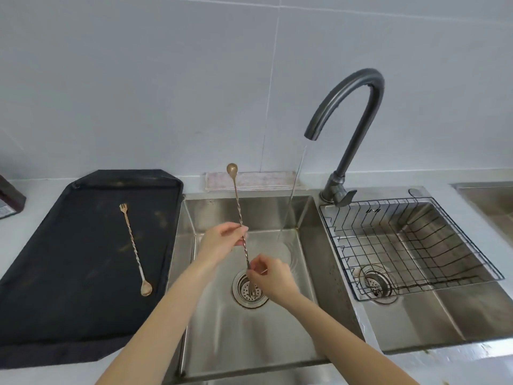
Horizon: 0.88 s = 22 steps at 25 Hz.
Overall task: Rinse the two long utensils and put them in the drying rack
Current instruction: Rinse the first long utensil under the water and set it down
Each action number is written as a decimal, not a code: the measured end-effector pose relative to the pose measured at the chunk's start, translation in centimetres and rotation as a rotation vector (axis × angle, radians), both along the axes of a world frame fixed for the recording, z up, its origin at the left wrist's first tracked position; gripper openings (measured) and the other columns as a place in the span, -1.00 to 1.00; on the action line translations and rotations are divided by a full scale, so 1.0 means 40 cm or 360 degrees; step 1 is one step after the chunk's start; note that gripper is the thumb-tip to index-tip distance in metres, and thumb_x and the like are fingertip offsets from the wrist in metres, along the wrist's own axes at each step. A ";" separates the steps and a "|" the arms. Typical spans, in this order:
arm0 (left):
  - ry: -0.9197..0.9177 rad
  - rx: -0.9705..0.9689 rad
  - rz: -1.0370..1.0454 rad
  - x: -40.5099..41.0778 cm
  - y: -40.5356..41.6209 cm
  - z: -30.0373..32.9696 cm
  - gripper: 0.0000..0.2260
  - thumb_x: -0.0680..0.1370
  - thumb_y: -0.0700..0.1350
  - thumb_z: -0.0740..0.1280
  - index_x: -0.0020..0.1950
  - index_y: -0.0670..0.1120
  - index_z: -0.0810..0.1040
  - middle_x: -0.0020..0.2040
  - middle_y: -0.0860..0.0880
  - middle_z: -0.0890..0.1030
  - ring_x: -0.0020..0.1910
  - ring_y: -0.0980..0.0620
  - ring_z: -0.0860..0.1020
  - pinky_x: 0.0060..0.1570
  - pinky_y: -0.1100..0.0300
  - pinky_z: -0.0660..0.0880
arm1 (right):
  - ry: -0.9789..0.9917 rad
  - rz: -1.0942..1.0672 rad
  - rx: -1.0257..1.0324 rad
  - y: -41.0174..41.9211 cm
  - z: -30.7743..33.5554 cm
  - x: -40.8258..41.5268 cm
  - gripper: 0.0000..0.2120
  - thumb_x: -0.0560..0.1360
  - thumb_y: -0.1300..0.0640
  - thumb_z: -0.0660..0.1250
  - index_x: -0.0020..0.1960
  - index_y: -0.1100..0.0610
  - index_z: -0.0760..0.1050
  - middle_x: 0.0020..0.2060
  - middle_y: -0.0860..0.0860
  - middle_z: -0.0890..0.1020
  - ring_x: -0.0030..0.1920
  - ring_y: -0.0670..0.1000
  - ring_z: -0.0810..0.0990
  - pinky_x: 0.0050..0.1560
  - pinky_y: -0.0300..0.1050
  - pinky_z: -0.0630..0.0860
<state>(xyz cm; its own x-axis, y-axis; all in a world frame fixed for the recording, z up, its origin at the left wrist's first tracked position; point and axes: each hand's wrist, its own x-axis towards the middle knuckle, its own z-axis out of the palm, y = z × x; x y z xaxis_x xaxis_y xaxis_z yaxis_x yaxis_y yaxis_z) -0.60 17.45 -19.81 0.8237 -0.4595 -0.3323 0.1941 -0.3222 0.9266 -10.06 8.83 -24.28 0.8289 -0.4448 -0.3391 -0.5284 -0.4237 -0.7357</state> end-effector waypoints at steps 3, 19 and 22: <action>-0.0012 -0.0074 0.0026 -0.030 -0.089 0.022 -0.84 0.52 -0.18 0.30 0.04 -0.20 0.57 -0.27 0.05 0.57 -0.37 0.25 0.55 -0.49 0.63 0.35 | 0.0025 0.0001 -0.0040 -0.070 0.002 -0.043 -0.93 0.48 0.13 0.30 -0.06 0.06 0.54 -0.19 0.02 0.62 -0.10 0.01 0.57 -0.04 -0.16 0.46; -0.0433 -0.0034 0.0130 0.028 -0.356 0.122 -0.90 0.49 -0.14 0.32 -0.22 -0.08 0.57 -0.22 -0.04 0.62 -0.15 0.05 0.57 -0.01 0.19 0.45 | 0.0053 0.0084 0.0016 -0.309 -0.044 -0.043 -0.85 0.49 0.12 0.30 0.01 0.10 0.59 -0.06 0.05 0.69 0.01 0.01 0.62 0.08 -0.07 0.56; -0.0407 -0.0083 0.0137 0.024 -0.371 0.116 -0.88 0.50 -0.11 0.33 -0.23 -0.08 0.55 -0.30 0.02 0.60 -0.27 0.10 0.55 -0.06 0.18 0.47 | 0.0068 0.0103 0.0025 -0.313 -0.050 -0.037 -0.83 0.50 0.11 0.29 0.04 0.12 0.57 0.00 0.07 0.68 0.06 0.03 0.61 0.07 -0.11 0.52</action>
<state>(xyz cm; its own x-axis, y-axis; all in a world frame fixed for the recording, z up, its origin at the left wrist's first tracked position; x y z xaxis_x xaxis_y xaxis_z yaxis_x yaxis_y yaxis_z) 0.38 2.62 -15.16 0.9145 -0.3953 -0.0866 -0.0235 -0.2654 0.9638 -11.52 -3.68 -26.29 0.8404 -0.3853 -0.3812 -0.5313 -0.4465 -0.7199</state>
